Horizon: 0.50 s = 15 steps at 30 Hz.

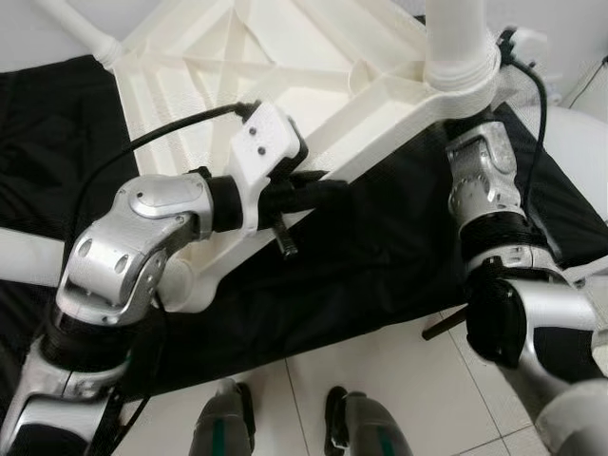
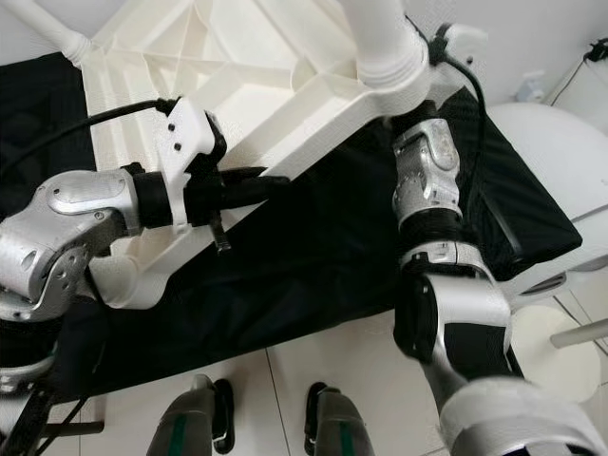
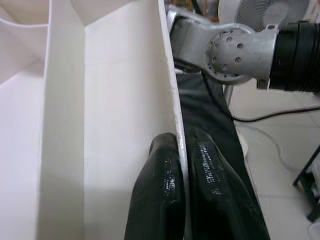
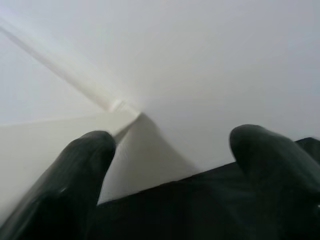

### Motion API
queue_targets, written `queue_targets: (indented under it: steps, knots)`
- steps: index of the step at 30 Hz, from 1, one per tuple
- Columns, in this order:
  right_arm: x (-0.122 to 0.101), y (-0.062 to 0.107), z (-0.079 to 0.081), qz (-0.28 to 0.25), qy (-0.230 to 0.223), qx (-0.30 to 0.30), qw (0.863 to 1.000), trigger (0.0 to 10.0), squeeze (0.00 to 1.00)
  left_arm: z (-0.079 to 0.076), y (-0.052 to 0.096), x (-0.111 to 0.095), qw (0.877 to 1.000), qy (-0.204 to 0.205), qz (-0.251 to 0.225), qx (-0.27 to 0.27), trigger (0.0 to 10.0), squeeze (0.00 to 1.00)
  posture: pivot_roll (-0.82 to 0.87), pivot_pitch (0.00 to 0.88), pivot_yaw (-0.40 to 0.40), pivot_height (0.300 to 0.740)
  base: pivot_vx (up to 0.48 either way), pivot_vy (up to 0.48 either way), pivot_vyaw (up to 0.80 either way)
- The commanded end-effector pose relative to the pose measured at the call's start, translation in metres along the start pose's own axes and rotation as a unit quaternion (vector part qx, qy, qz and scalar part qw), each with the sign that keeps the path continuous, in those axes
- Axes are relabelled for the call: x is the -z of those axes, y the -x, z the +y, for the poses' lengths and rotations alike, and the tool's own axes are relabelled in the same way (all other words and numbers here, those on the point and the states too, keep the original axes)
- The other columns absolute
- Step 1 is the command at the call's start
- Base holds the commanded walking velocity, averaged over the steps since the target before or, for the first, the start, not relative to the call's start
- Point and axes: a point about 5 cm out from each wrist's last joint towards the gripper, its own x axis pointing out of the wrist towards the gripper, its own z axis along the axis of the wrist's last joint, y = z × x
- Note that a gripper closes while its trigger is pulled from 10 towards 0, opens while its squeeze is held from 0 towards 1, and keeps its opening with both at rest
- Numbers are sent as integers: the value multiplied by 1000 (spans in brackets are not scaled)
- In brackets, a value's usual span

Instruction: Building children table

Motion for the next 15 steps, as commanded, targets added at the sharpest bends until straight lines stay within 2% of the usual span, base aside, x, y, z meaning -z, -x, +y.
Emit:
queue_targets:
  steps: [1,2,3,5,8,11,15]
  knots:
    - [4,-20,46,7,-4,-107,994,10000,0,-1,-3,-57,988,-95,-118,-27,10000,0,30,54,-36,740,0,0,0]
    - [1,-26,54,7,-13,-129,992,10000,0,3,-1,-67,984,-92,-145,-40,10000,0,34,46,-46,740,0,0,0]
    - [1,-26,54,7,-13,-129,992,10000,0,3,-1,-67,984,-92,-145,-40,10000,0,34,46,-46,740,0,0,0]
    - [-3,-34,66,9,-22,-160,987,10000,0,10,2,-83,977,-95,-180,-61,10000,0,33,38,-57,740,0,0,0]
    - [-14,-46,82,4,-30,-200,979,10000,0,21,9,-97,969,-102,-201,-96,10000,0,36,28,-70,740,0,0,0]
    - [-19,-50,88,1,-29,-213,977,10000,0,25,11,-99,967,-108,-203,-109,10000,0,34,27,-72,740,0,0,0]
    - [-30,-58,100,-4,-18,-239,971,10000,0,36,12,-92,965,-87,-198,-149,10000,0,31,26,-79,740,0,0,0]
